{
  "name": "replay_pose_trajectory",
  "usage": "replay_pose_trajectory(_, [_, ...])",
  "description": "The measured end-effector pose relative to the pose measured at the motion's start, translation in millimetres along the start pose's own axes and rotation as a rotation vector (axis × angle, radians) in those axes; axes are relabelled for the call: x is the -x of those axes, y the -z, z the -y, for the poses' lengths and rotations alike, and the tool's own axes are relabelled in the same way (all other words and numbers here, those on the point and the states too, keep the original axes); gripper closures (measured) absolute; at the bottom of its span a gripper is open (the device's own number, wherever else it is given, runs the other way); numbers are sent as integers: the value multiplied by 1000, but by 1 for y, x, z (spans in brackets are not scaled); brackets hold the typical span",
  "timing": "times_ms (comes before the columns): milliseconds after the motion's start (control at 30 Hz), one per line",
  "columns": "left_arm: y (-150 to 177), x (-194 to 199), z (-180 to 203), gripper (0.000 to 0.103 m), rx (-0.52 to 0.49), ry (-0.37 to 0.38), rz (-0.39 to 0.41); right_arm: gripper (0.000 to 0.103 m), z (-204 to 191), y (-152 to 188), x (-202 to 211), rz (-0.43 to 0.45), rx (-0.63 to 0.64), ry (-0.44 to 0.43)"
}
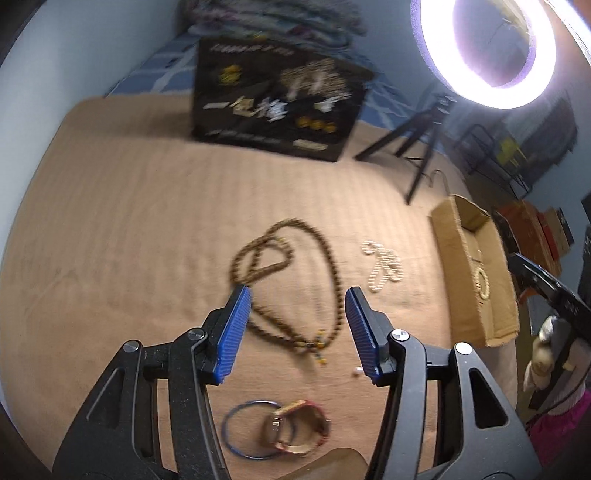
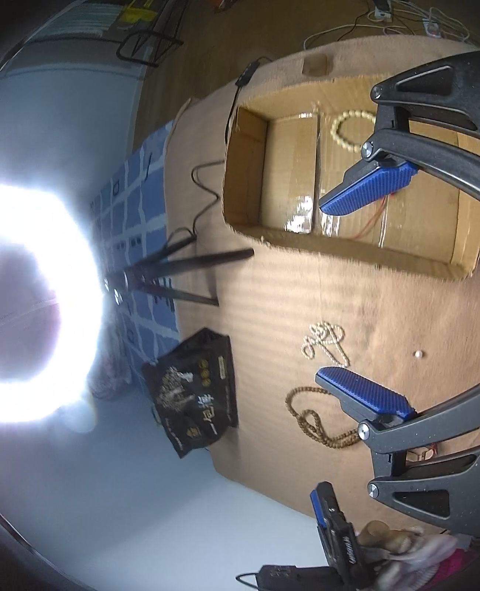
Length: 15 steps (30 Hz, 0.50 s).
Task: Organize jewelry
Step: 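Move the left tool to the brown bead necklace while the right tool approaches the white pearl necklace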
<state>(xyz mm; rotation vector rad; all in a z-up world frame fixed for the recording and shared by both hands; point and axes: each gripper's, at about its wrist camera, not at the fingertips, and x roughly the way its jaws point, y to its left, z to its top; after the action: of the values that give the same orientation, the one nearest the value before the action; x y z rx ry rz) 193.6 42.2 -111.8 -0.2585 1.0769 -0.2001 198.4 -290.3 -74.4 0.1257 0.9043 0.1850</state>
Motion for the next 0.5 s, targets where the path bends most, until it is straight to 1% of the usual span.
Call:
replay_pose_trajectory(100, [-2,-12,-21,48,56,6,-27,17,-6,1,-8,-15,9,-7])
replay_pose_trajectory(267, [-5,-31,-41,48,128,27,-65,17,-15,-1,-21,-37,17,-20])
replay_pose_trajectory(500, [-5,-56,-50,49,161,40,-113,17,-29,-4,-48,-87,33,-43])
